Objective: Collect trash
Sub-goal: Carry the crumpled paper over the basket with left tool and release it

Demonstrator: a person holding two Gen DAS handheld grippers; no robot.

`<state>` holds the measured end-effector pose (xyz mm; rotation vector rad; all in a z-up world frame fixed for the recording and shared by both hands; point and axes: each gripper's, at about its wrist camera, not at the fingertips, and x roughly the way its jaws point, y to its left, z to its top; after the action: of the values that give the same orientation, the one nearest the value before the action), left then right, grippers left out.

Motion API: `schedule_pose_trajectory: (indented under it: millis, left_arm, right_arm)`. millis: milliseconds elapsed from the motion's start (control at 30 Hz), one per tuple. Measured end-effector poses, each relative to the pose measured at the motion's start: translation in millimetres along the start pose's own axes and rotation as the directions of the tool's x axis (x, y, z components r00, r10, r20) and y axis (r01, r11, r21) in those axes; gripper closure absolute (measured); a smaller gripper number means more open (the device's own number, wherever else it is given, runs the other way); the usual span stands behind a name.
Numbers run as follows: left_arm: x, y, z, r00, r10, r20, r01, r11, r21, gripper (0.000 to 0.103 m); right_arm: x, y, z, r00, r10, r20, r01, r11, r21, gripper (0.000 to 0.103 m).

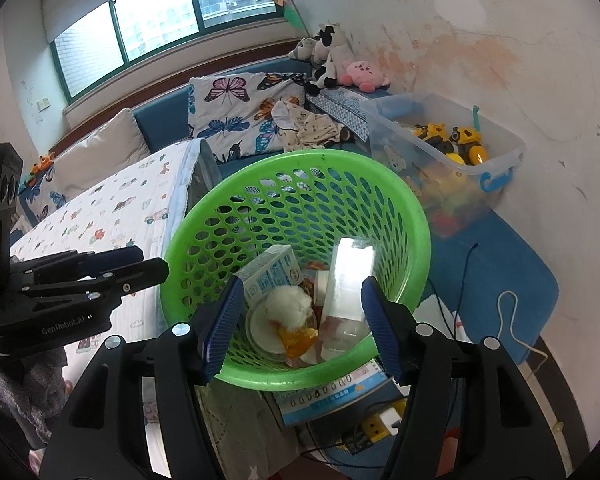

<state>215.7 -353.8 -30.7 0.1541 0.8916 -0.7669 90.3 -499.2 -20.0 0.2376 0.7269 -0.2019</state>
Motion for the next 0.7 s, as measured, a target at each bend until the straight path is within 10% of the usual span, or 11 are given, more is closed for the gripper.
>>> schedule_pose_trajectory:
  millis: [700]
  left_arm:
    - [-75, 30, -40, 0.989, 0.091, 0.116, -0.089, 0.996, -0.02, 0.026]
  right_arm:
    - [-17, 48, -22, 0.997, 0.08, 0.007, -0.08, 0.997, -0.009, 0.025]
